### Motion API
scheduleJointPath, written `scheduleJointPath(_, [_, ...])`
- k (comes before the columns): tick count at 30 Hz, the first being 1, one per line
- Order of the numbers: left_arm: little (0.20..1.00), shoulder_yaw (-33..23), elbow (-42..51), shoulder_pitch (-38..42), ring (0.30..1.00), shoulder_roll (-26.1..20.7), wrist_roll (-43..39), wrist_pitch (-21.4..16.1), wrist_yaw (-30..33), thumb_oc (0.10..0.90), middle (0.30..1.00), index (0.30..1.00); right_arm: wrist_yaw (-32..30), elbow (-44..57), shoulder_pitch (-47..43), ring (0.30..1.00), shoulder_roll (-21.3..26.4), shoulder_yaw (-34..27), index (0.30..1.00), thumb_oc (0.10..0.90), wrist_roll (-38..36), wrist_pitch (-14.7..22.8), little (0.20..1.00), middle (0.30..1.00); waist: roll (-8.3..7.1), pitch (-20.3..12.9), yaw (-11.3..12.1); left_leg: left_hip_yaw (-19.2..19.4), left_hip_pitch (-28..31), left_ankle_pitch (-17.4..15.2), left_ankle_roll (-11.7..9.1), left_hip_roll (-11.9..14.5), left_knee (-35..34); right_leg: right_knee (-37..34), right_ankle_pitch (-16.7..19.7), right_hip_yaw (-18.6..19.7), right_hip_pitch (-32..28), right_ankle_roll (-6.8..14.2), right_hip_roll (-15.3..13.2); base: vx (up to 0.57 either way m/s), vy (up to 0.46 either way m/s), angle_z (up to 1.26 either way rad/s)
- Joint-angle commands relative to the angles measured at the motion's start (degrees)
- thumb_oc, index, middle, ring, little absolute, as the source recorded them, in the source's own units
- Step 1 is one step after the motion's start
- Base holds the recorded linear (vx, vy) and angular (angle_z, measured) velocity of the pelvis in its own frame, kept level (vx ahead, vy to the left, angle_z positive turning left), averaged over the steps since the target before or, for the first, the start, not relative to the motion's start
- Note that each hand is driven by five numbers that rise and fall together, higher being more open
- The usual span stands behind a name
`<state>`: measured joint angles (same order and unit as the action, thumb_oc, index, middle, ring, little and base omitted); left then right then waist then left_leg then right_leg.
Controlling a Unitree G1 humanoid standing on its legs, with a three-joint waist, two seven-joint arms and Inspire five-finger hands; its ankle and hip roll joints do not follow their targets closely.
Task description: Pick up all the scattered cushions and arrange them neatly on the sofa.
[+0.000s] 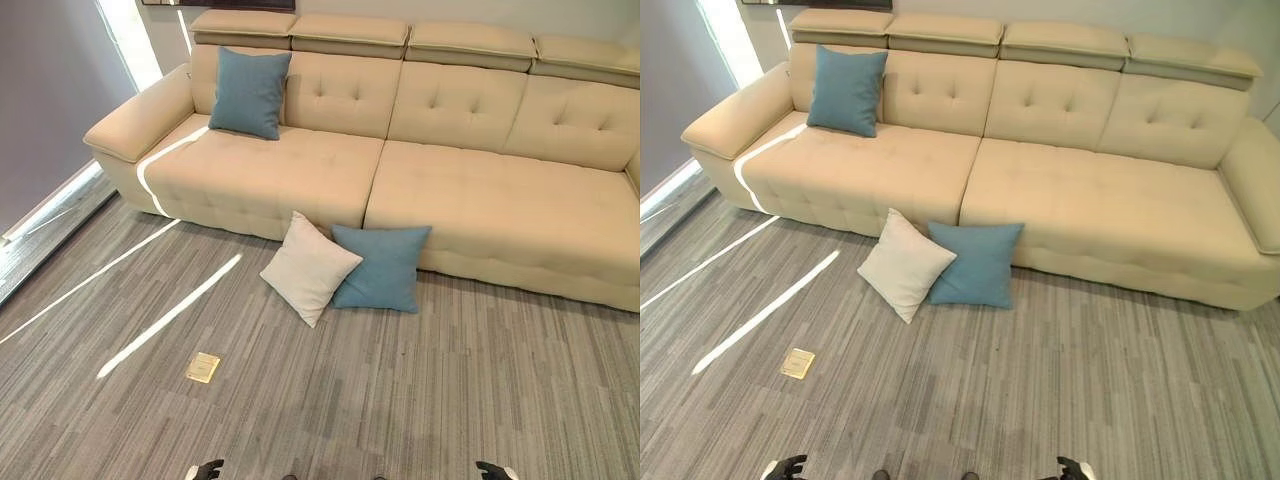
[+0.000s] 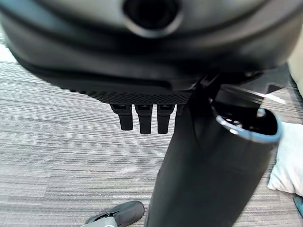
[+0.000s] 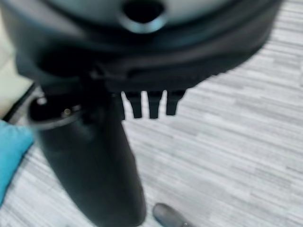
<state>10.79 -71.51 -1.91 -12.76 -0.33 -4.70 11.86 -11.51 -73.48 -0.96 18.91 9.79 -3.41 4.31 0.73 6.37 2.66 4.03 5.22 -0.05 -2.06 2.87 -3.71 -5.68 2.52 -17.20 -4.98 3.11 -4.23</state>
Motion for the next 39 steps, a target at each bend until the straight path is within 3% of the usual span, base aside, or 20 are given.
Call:
scheduleJointPath(1, [0.9,1.6,-3.5,3.5,0.9,0.2,1.8,-0.4,0.3,0.8,0.9,0.9,-1.6,-0.8,-3.1,0.9,-1.3,2.2,0.9,0.8,0.9,1.1,0.9,0.9,-2.13,-0.7,1.3,-0.8,-0.1,-1.7,-1.4,-1.5,-1.3,0.7,-2.9,1.2,-2.1,5.0,-1.9,0.0,-0.004,-0.03])
scheduleJointPath(18, [0.9,2.6,-3.3,4.1,0.9,0.9,1.4,-0.3,-0.2,0.8,0.9,0.9,-1.3,-0.3,-2.5,0.9,-2.6,3.2,0.9,0.8,2.1,0.5,0.9,0.9,-1.96,-0.3,0.6,-1.2,-0.2,-1.3,-1.7,-0.8,-1.3,0.7,-3.4,1.2,-2.0,4.3,-1.1,0.0,-0.021,0.0])
scheduleJointPath(26, [0.9,3.4,-2.6,4.7,0.9,1.0,0.8,-0.5,0.0,0.8,0.9,0.9,-1.3,-0.3,-3.1,0.9,-2.8,4.5,0.9,0.8,2.9,0.4,0.9,0.9,-1.73,1.2,1.2,-3.2,-2.8,0.7,-2.0,-0.6,-1.3,0.7,-3.6,0.4,-0.5,3.4,-0.5,-0.04,-0.043,0.13])
scheduleJointPath(32, [0.9,3.7,-2.6,5.3,0.9,1.3,0.1,-0.6,0.6,0.8,0.9,0.9,-2.4,-0.1,-3.9,0.9,-2.4,5.2,0.9,0.8,3.9,0.8,0.9,0.9,-2.48,3.0,2.4,-4.9,-7.9,-0.2,-2.2,-1.5,5.1,0.7,-3.6,-2.0,0.0,2.6,-1.1,-0.07,-0.014,0.38])
scheduleJointPath(33, [0.9,3.8,-2.7,5.9,0.9,1.2,-0.3,-0.6,0.7,0.8,0.9,0.9,-2.6,-0.1,-4.4,0.9,-2.1,5.1,0.9,0.8,3.6,0.8,0.9,0.9,-3.08,3.7,2.7,-3.4,-10.5,-0.7,-2.4,-2.2,8.3,0.7,-3.4,-3.7,0.4,2.7,-2.0,-0.11,0.061,0.47])
scheduleJointPath(34, [0.9,3.7,-2.3,6.5,0.9,1.3,-1.0,-0.6,1.1,0.8,0.9,0.9,-2.7,0.1,-5.0,0.9,-2.0,4.8,0.9,0.8,3.1,0.4,0.9,0.9,-3.45,3.6,2.3,1.7,-12.4,-1.4,-1.8,-1.6,10.3,0.7,-3.2,-5.5,1.1,2.8,-2.9,-0.1,0.091,0.66])
scheduleJointPath(35, [0.9,3.6,-2.2,6.5,0.9,1.4,-1.0,-0.7,1.1,0.8,0.9,0.9,-2.8,0.1,-5.0,0.9,-2.0,4.9,0.9,0.8,3.1,0.3,0.9,0.9,-3.42,3.5,2.3,4.3,-12.3,-2.0,-1.3,-1.2,10.7,0.7,-3.3,-6.0,1.0,2.8,-3.0,-0.03,0.083,0.68])
scheduleJointPath(39, [0.9,2.8,-2.9,5.7,0.9,1.4,-1.1,-0.5,0.8,0.8,0.9,0.9,-2.7,0.0,-4.9,0.9,-2.8,4.8,0.9,0.8,3.2,0.1,0.9,0.9,-3.88,2.5,2.4,4.9,-11.1,-3.4,0.1,-1.6,10.0,0.7,-3.6,-6.6,-0.1,3.1,-2.9,0.12,0.104,0.49])
